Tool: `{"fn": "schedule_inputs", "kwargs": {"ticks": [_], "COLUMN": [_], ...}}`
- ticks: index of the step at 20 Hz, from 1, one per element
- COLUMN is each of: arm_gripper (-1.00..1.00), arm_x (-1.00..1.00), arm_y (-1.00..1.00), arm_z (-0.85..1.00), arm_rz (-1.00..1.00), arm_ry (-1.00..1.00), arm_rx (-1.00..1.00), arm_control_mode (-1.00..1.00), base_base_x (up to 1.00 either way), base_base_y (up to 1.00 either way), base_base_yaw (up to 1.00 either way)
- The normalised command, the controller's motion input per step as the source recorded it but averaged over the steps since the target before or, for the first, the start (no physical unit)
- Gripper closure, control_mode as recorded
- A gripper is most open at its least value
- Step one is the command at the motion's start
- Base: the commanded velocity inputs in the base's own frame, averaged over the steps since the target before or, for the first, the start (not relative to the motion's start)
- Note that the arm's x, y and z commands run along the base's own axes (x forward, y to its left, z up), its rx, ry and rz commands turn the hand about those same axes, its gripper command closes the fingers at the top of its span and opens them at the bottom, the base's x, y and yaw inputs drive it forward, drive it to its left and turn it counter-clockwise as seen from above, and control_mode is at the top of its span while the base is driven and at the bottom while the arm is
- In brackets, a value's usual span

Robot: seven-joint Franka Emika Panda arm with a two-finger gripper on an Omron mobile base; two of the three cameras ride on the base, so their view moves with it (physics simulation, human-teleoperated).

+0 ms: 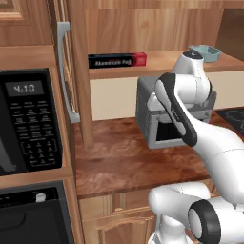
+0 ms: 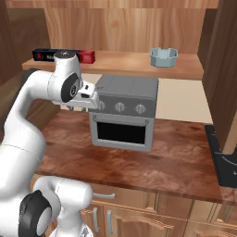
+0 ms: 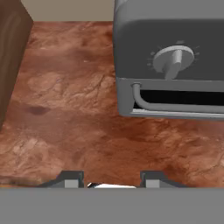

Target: Retrieve the tupperware and aluminum foil from the cabinet and place them on the dining counter near the plate with mushroom and sweet potato to prepare for storing leftovers.

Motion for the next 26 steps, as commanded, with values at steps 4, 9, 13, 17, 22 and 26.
{"fn": "schedule_inputs", "kwargs": {"ticks": [4,9,13,17,22,26], "arm_gripper": [-1.00,-1.00,-1.00,-1.00,-1.00,-1.00], "arm_x": [-0.18,-0.18,0.00,0.00,0.00,0.00], "arm_y": [0.00,0.01,0.04,0.18,0.14,0.02], "arm_z": [0.13,0.48,0.55,0.40,0.36,0.23], "arm_rz": [-0.01,-0.02,-0.27,-0.37,-0.36,-0.30], "arm_ry": [-0.14,-0.38,-0.23,-0.01,0.06,0.07], "arm_rx": [0.01,0.13,0.21,0.26,0.36,0.49], "arm_control_mode": [-1.00,-1.00,-1.00,-1.00,-1.00,-1.00], "base_base_x": [0.00,0.00,0.00,0.00,0.00,0.00], "base_base_y": [0.00,0.00,0.00,0.00,0.00,0.00], "base_base_yaw": [0.00,0.00,0.00,0.00,0.00,0.00]}}
